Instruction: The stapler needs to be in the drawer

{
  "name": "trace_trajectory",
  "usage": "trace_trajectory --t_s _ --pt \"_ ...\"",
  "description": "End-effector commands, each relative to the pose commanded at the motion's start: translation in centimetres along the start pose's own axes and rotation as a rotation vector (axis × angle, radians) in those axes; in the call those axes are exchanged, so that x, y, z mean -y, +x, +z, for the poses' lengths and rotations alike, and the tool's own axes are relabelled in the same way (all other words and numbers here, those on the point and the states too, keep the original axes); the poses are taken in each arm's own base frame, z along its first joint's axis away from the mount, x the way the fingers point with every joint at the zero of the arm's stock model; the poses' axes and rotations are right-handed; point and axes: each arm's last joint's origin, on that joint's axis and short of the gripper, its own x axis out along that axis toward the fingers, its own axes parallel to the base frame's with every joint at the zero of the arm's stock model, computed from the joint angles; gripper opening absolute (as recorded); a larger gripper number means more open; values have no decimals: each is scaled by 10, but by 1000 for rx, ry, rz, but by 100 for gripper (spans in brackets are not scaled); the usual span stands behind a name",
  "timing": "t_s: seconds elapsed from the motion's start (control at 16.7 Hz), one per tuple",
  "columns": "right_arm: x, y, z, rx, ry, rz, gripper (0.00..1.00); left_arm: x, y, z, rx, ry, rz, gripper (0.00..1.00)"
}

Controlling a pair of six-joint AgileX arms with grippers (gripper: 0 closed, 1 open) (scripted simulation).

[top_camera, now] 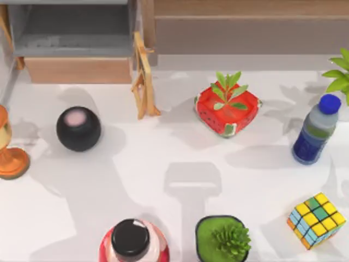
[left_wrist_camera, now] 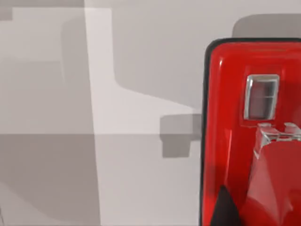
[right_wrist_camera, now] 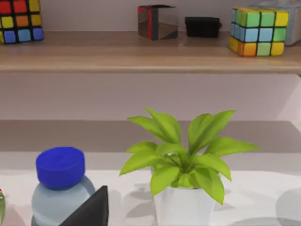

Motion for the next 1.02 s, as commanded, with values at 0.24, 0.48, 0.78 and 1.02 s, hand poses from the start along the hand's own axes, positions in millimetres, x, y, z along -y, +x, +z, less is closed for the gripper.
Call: trace_trajectory --t_s 0.24,0.48,0.78,1.02 --pt "0 0 0 0 0 0 100 -1 4 0 1 -2 -1 0" --pt "0 0 0 0 0 0 100 -2 9 -1 2 -4 -3 0" --pt "0 0 0 0 0 0 100 -2 9 -1 2 -4 -3 15" --pt "0 0 0 0 0 0 100 -2 9 -1 2 -4 -3 45"
